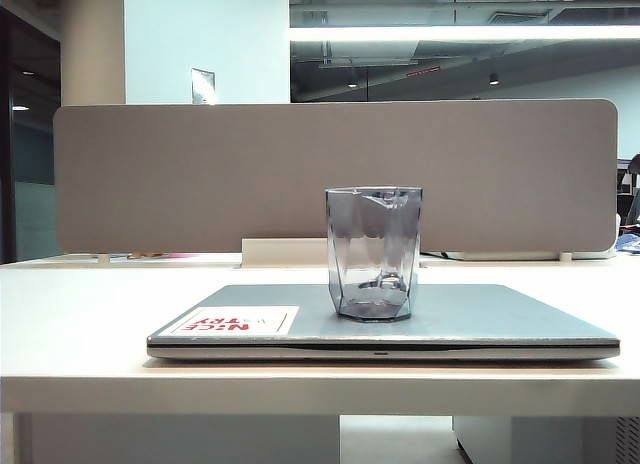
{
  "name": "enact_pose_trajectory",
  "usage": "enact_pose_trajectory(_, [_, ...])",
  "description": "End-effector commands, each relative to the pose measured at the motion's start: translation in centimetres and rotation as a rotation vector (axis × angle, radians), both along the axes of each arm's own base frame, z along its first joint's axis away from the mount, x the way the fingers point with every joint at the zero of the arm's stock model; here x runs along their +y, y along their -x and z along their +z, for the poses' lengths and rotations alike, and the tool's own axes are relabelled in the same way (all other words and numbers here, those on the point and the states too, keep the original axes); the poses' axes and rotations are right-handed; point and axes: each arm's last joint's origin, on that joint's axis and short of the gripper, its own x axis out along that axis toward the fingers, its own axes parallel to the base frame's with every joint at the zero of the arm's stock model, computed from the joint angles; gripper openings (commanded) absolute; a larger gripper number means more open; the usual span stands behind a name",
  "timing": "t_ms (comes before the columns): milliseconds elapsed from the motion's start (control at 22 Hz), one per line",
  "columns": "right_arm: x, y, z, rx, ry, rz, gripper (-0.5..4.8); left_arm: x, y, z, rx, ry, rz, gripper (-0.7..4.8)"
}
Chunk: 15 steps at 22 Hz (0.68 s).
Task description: Pick up the water cup and place it on the side of the laptop away from you.
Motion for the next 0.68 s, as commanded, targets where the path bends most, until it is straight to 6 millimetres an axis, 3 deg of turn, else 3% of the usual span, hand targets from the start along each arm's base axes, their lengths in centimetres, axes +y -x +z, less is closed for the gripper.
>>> enact_pose_trajectory(45, [0.2, -1.4, 1.0, -0.019, 0.004, 0.088, -0.06, 0.0, 0.0, 0.2, -0.015, 0.0, -0.005, -0.05])
enact_pose_trajectory(227, [0.6, -4.7, 0.4, 0.012, 0.018, 0.235, -0.06, 0.0, 0.0, 0.2, -0.015, 0.0, -0.005, -0.05])
enact_pose_trajectory(682, [1.2, -13.2, -3.7, 0.216, 0.031, 0.559, 0.31, 0.0, 0.0, 0.2, -0.015, 0.0, -0.005, -0.05])
